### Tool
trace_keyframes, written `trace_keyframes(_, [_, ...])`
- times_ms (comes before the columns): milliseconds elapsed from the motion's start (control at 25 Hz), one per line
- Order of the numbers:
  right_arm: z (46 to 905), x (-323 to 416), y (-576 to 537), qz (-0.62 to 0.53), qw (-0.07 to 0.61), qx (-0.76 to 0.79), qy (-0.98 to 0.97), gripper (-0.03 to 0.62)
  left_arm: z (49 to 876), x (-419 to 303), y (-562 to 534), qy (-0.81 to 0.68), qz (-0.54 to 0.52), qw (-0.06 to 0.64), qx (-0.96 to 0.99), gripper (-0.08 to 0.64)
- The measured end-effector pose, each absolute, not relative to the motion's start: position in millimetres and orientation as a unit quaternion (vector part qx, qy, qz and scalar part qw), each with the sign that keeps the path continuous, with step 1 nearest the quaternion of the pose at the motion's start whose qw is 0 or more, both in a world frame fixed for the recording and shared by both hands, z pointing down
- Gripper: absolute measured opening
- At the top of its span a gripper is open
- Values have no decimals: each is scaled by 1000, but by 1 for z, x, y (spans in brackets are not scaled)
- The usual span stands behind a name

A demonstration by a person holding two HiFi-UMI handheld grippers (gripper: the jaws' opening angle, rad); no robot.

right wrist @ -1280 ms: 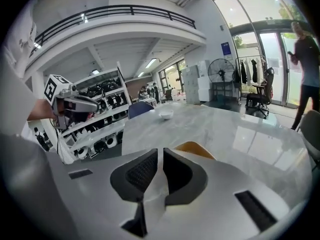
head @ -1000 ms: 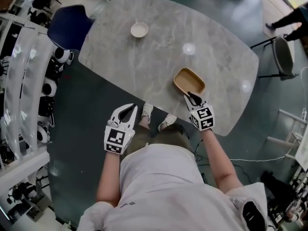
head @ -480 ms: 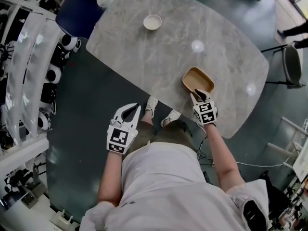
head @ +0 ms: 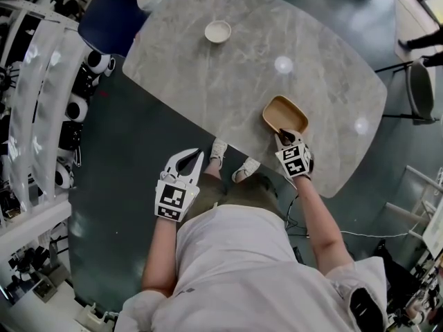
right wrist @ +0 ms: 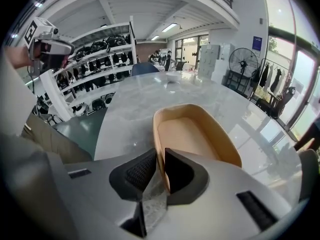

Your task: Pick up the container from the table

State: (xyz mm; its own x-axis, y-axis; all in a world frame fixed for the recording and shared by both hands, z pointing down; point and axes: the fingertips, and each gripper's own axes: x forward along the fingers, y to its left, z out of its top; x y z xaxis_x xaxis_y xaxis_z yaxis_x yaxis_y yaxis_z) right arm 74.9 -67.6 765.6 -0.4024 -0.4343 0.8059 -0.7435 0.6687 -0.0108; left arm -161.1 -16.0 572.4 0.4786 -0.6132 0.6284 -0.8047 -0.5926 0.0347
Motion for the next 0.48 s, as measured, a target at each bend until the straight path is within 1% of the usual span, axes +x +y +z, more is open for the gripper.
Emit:
trace_keyframes(200, [754,73,-72,194,396,370,-818,41,572,-162,-22,-414,286,163,848,3])
trace_keyframes(480, [723,79,-85,195,367,400,-817,31,565,-155,-44,-394,276,145,865,2])
